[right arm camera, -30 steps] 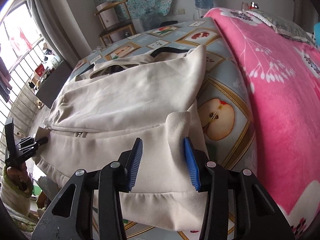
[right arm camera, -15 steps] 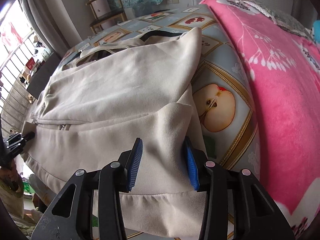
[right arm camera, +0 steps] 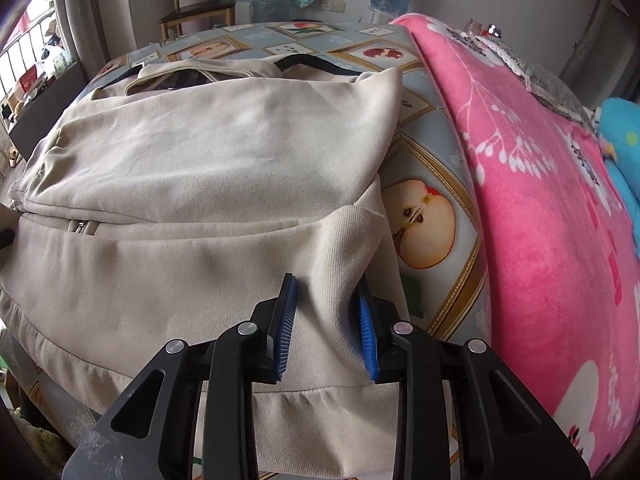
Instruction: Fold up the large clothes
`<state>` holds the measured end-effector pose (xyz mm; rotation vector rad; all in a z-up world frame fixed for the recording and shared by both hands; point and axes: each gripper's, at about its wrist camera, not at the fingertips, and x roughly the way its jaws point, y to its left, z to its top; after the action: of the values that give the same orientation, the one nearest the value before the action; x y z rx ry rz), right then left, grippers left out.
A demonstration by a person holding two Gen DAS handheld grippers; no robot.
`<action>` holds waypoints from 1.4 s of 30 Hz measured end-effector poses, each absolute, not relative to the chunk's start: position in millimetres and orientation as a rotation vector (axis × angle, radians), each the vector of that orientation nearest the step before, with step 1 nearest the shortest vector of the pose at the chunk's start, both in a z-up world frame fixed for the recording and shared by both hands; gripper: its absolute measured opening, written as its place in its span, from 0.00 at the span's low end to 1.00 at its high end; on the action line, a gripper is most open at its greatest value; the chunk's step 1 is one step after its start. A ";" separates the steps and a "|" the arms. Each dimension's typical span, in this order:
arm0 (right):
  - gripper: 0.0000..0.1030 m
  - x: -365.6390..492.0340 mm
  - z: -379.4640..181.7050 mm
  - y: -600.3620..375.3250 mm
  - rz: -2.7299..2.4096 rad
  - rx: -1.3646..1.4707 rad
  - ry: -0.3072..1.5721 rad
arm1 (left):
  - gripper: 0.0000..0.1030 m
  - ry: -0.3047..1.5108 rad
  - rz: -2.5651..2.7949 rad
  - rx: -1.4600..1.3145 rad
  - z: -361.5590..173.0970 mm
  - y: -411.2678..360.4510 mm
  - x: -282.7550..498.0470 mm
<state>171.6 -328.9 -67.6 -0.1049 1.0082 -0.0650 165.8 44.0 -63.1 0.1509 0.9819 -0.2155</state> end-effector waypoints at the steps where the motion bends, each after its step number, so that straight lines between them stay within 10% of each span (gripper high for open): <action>1: 0.27 171.7 -67.4 -329.5 -0.065 -0.102 1.008 | 0.18 0.982 -0.215 0.151 -63.1 44.0 165.8; 40: 0.27 168.7 -67.0 -332.2 -0.070 -0.083 0.993 | 0.18 0.992 -0.155 0.169 -62.1 39.8 165.6; 42: 0.17 166.1 -63.0 -331.8 -0.089 -0.080 0.974 | 0.18 0.989 -0.142 0.172 -61.5 38.3 165.2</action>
<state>166.1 -331.8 -63.0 -0.0796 0.9737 -0.0895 165.2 38.3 -61.5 0.1719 0.9885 -0.1424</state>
